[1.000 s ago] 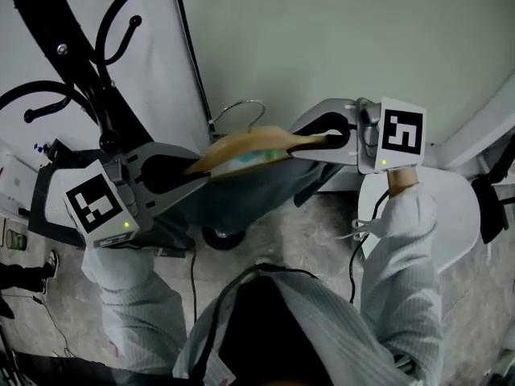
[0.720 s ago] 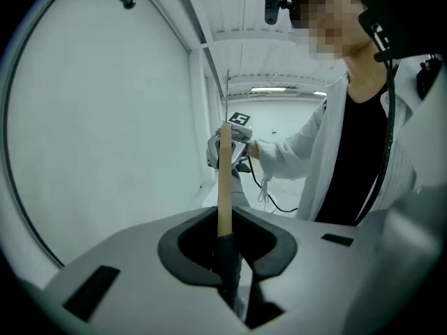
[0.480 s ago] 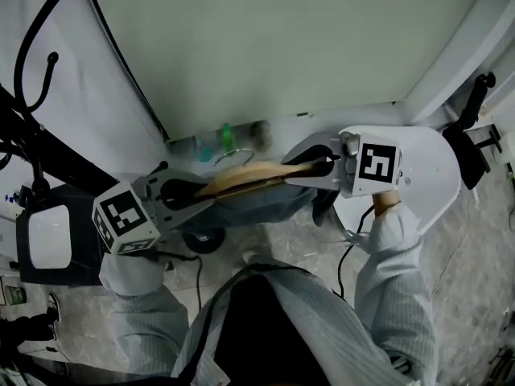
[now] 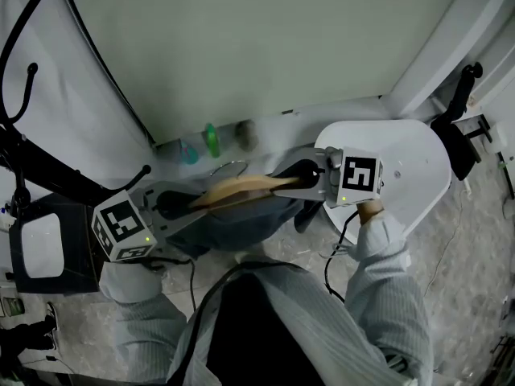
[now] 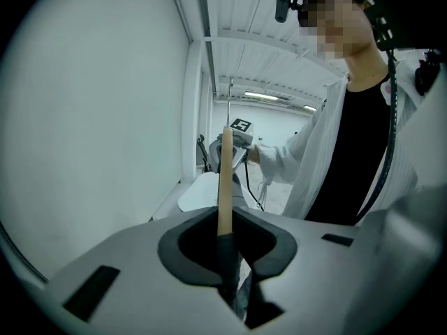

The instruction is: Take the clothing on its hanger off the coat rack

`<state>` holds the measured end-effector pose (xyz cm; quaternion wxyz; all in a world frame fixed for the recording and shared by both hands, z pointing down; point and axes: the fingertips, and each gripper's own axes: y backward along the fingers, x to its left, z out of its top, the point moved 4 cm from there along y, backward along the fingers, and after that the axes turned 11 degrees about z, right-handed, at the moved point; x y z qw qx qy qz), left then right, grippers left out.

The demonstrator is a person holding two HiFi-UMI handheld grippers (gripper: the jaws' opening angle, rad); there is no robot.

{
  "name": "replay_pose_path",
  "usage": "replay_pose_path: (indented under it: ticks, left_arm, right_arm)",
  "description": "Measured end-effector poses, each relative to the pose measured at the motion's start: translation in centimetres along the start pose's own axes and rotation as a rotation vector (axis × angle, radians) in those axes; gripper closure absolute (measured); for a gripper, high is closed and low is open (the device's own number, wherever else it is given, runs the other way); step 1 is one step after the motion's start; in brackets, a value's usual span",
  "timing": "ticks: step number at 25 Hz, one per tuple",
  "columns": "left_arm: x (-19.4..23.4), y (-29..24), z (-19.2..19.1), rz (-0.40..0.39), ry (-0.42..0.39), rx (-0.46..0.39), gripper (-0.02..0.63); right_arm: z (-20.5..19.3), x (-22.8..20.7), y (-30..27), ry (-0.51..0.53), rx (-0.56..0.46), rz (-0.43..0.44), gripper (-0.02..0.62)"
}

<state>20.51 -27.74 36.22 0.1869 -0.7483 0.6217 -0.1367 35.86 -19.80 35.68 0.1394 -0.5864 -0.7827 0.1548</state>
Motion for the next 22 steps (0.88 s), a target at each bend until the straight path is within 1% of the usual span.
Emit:
replay_pose_path:
  ticks: [12,18,22]
  left_arm:
    - [-1.1,0.7,0.3,0.064,0.031,0.026,0.551]
    - [-1.1,0.7,0.3,0.084,0.046,0.030,0.551]
    - [-1.1,0.7,0.2,0.087,0.051,0.029,0.549]
  right_arm:
    - [0.2,-0.2,-0.1,0.021,-0.040,0.083,0.537]
    - [-0.5,-0.7,0.0,0.040,-0.011,0.111,0.538]
    - [-0.4,-0.8,-0.1,0.041,-0.021,0.121,0.538]
